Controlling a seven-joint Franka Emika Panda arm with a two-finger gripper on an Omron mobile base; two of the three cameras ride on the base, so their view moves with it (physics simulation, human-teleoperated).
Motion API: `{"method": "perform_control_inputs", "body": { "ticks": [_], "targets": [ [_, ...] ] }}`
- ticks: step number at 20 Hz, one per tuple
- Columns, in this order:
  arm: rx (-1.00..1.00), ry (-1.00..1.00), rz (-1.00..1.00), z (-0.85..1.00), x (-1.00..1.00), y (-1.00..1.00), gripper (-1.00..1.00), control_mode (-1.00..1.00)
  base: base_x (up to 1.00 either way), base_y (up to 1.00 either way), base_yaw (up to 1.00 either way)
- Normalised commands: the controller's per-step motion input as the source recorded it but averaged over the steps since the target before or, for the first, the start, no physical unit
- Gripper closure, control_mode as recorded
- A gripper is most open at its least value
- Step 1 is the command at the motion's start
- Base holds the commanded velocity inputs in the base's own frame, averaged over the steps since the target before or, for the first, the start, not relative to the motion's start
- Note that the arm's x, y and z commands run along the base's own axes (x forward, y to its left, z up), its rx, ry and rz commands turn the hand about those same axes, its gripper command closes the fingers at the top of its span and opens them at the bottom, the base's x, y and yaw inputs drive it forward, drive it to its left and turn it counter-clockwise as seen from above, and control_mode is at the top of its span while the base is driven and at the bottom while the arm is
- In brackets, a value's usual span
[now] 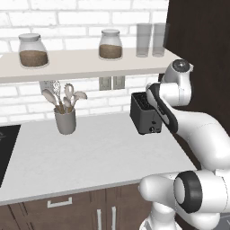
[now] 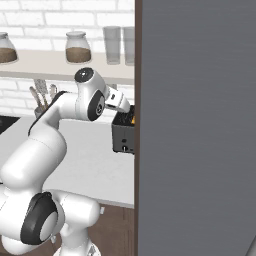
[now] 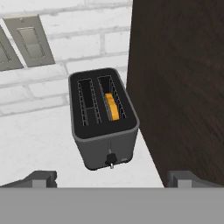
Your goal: Start the toaster. Once the lever pops up, take the bread to the plate on the dining counter.
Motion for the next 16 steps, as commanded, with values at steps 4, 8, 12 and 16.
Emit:
{"method": "perform_control_inputs", "body": {
  "ticks": [4, 8, 12, 16],
  "targets": [
    [0.00, 0.00, 0.00, 0.00, 0.00, 0.00, -1.00, -1.00, 0.00, 0.00, 0.00],
    [0.00, 0.00, 0.00, 0.00, 0.00, 0.00, -1.00, -1.00, 0.00, 0.00, 0.00],
    [0.00, 0.00, 0.00, 0.00, 0.00, 0.00, -1.00, -1.00, 0.00, 0.00, 0.00],
    [0.00, 0.00, 0.00, 0.00, 0.00, 0.00, -1.00, -1.00, 0.00, 0.00, 0.00]
  ]
}}
